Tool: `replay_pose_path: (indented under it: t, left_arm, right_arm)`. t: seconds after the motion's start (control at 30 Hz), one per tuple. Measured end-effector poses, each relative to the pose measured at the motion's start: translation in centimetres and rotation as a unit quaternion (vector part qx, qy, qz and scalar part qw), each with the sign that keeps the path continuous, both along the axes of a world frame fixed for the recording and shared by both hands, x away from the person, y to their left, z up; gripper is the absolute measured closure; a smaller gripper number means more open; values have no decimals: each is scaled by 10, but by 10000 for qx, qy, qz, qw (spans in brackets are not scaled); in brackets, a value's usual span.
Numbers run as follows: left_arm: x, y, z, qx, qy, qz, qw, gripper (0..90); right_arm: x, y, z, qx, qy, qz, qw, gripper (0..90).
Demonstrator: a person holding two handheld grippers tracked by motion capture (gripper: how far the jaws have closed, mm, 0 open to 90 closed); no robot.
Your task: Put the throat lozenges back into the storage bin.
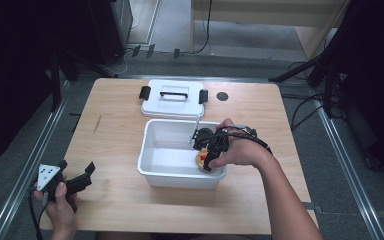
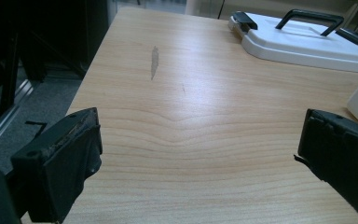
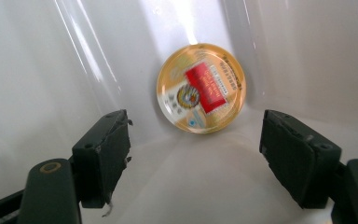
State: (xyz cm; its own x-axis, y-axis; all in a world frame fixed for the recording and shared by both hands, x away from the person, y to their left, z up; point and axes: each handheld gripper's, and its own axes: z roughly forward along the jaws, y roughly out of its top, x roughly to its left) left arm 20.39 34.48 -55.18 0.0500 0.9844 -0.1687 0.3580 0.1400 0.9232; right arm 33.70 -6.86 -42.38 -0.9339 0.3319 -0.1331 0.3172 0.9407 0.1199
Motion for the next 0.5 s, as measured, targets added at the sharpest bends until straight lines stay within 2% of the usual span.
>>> replay_pose_path:
  t: [0.23,0.5]
  left_arm:
    - [0,0,0,-2,0,3,10000,3]
    - [0,0,0,5,-9,0,10000,3]
  right_arm:
    - [-4,-7,17,173,-37,-100,9998,253]
    - [-10,-20,40,434,-181,-175,9987,252]
